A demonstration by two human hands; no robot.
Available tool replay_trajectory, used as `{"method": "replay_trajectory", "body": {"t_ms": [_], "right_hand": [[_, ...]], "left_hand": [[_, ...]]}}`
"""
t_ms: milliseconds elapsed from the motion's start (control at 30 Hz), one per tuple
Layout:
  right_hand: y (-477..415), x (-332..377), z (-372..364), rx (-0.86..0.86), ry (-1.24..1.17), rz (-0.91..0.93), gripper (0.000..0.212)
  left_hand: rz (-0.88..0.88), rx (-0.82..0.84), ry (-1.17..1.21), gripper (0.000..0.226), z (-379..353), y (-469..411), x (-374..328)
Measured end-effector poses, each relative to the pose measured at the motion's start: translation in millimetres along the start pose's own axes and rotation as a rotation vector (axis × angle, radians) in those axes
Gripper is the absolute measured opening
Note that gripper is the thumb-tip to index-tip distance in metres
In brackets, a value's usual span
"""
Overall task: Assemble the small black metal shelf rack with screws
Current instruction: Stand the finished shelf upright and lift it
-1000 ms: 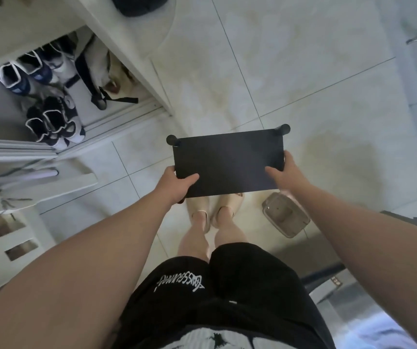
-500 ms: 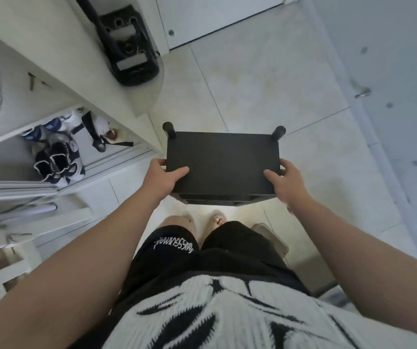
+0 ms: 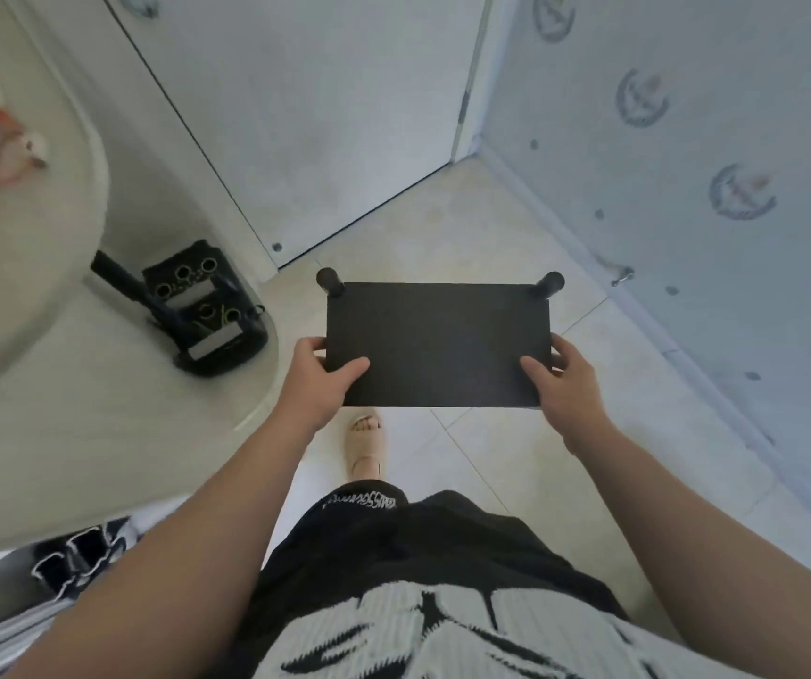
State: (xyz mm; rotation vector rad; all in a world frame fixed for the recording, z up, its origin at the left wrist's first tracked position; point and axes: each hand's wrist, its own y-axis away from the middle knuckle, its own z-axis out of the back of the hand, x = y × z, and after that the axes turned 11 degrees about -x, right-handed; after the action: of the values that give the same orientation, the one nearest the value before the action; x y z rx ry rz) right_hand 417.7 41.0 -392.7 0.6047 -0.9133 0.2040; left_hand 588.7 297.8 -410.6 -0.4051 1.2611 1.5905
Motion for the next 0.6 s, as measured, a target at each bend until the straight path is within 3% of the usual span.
{"method": "replay_trajectory", "body": {"t_ms": [300, 600], "right_hand": [[-88, 63, -21, -0.167, -0.116, -0.082, 0.046], [-225, 82, 25, -0.283, -0.146, -0.183, 0.047]], "left_hand": [[-0.074, 0.154, -0.093, 0.065, -39, -121, -127], [-0.132, 0.242, -0.183, 0.056, -175, -192, -235]]}}
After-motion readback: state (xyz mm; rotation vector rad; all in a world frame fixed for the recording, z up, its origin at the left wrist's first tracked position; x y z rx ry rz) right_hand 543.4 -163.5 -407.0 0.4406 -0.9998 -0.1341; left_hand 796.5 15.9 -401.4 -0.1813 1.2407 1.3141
